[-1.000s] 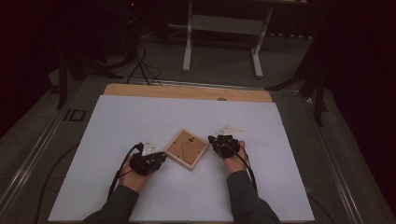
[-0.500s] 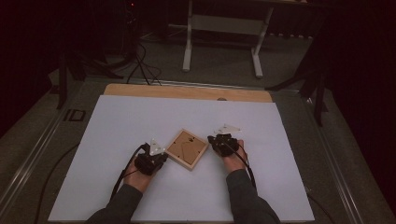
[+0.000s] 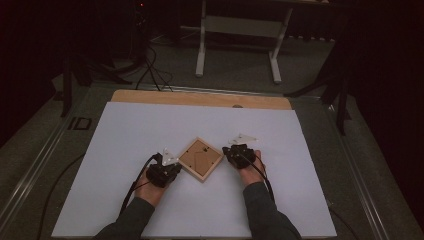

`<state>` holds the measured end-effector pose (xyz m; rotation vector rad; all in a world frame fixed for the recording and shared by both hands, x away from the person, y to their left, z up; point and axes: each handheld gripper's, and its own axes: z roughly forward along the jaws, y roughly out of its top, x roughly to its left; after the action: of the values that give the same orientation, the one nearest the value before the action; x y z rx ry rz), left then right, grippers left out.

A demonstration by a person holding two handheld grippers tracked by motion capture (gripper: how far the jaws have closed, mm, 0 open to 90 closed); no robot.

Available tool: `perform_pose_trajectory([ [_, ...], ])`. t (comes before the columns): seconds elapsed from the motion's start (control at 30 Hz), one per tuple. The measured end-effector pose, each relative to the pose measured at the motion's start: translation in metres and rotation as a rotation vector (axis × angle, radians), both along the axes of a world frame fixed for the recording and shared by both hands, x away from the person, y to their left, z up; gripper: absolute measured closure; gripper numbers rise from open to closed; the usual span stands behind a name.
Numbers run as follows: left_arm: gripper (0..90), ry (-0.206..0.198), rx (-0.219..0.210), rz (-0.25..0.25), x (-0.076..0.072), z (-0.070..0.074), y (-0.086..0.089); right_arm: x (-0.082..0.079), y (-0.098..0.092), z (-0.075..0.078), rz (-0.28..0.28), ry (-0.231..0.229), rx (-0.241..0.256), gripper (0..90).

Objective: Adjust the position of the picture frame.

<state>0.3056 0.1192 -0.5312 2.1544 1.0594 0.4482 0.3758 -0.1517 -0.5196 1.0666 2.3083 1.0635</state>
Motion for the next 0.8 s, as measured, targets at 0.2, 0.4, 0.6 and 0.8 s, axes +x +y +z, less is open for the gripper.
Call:
perform_pose_trajectory([
  [0.2, 89.6, 0.004, -0.005, -0.008, -0.001, 0.000, -0.003, -0.002, -0.001, -0.003, -0.011, 0.017, -0.011, 89.8],
  [0.4, 89.6, 0.005, -0.004, -0.016, -0.002, 0.000, -0.009, -0.012, -0.004, -0.005, -0.015, 0.027, 0.010, 89.8],
  [0.6, 89.6, 0.002, 0.005, -0.023, -0.004, 0.000, -0.013, -0.018, -0.006, -0.007, -0.027, 0.027, 0.026, 89.9],
  [0.8, 89.6, 0.002, 0.006, -0.028, -0.004, -0.001, -0.013, -0.018, -0.006, -0.007, -0.023, 0.020, 0.033, 89.8],
])
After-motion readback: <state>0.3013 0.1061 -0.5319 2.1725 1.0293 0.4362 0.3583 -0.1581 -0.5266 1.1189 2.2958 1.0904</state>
